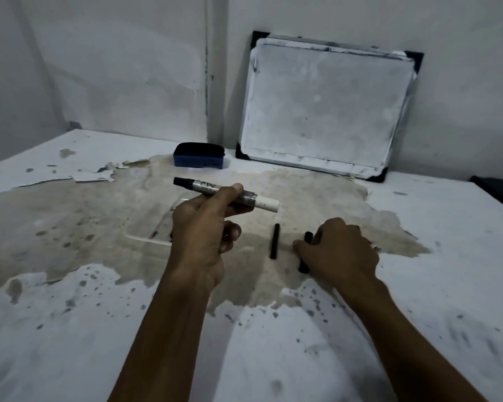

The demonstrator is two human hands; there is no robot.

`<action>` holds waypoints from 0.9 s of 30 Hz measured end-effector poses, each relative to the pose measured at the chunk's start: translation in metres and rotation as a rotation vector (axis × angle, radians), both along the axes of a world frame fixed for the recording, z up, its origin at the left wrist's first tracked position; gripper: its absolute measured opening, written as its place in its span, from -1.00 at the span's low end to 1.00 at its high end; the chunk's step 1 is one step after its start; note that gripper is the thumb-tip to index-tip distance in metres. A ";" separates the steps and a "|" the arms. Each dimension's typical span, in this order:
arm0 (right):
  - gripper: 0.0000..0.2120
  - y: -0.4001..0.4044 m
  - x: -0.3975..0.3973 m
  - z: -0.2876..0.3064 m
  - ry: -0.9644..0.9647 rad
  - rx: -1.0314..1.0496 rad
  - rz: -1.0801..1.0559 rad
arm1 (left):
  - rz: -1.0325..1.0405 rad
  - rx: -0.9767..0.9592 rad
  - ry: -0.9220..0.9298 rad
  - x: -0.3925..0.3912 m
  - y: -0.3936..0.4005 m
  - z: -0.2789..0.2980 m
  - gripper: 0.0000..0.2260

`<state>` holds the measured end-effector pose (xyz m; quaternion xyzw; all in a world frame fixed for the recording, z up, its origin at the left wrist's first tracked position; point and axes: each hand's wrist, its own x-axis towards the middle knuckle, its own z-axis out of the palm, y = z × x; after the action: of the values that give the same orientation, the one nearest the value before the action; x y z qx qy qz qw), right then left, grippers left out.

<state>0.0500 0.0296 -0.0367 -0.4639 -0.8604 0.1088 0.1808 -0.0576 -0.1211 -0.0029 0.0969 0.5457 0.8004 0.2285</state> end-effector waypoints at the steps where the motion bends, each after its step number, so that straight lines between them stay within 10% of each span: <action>1: -0.64 0.001 -0.002 -0.001 -0.002 -0.003 -0.012 | -0.011 0.003 -0.004 0.003 0.004 0.000 -0.77; 7: -0.69 0.010 -0.005 0.005 0.045 -0.155 0.001 | -0.069 0.026 -0.081 0.010 0.012 0.001 -0.77; 15: -0.84 0.002 0.024 0.066 0.961 -0.968 0.388 | -0.277 0.229 -0.366 0.006 0.019 0.003 -0.89; 27: -0.74 -0.024 0.019 0.082 1.288 -0.795 0.509 | -0.365 0.340 -0.574 0.007 0.029 -0.001 -0.82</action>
<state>0.0691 0.0058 0.0450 -0.1289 -0.5630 0.6920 0.4332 -0.0507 -0.0917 -0.0035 0.0009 0.2928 0.8201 0.4917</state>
